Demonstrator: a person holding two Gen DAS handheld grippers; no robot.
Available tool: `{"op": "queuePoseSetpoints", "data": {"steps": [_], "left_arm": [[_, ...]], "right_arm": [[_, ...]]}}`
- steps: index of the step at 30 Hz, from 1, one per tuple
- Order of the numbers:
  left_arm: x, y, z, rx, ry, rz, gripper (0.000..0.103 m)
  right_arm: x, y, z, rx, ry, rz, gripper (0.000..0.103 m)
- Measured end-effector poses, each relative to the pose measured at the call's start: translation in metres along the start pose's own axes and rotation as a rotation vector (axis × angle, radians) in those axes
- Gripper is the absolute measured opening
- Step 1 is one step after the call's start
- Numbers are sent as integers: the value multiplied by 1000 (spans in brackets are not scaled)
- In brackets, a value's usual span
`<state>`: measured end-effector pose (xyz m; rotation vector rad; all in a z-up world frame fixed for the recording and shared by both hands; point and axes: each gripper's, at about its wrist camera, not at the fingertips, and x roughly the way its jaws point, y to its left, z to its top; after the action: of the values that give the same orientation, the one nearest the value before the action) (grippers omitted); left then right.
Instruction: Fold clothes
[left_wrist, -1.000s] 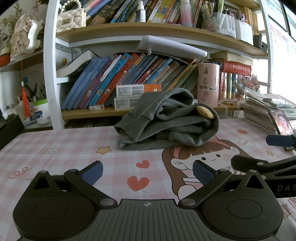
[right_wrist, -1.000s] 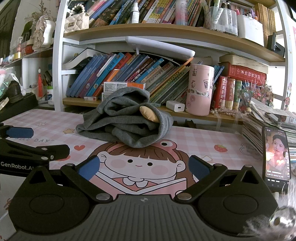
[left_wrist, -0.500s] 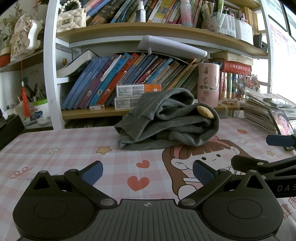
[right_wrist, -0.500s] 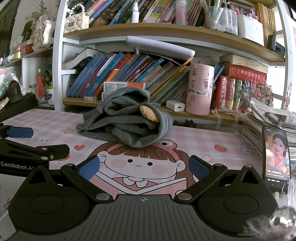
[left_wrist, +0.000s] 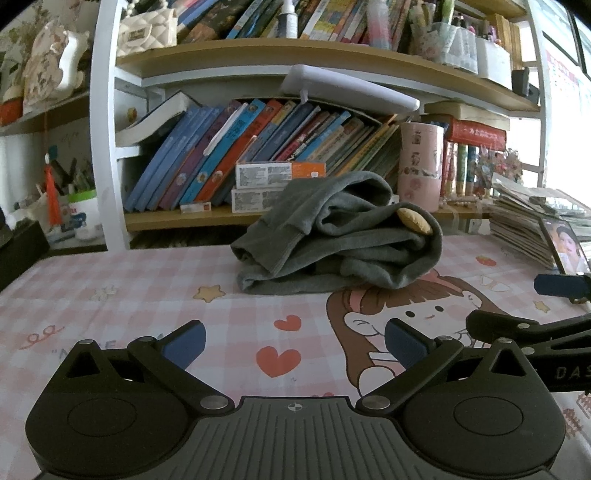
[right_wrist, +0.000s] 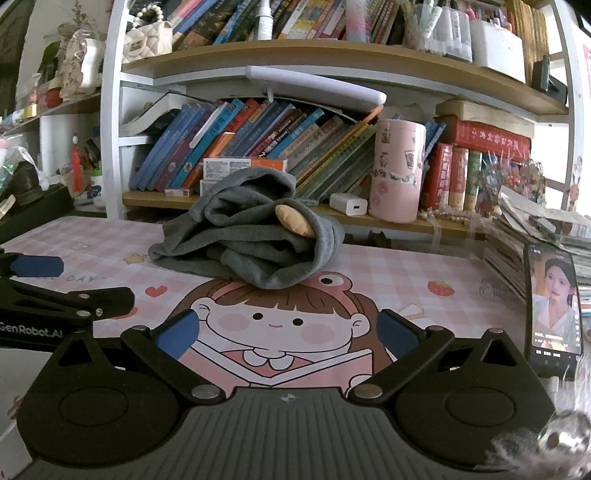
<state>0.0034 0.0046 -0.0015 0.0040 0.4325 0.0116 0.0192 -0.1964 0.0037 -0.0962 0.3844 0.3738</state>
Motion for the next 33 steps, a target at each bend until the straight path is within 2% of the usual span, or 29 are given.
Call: {"op": "queuePoseSetpoints", "data": {"steps": [33], "left_arm": [[2,-1,0,2,15,-7,103]], "right_arm": [[1,0,0,-5,7,-1,103]]}}
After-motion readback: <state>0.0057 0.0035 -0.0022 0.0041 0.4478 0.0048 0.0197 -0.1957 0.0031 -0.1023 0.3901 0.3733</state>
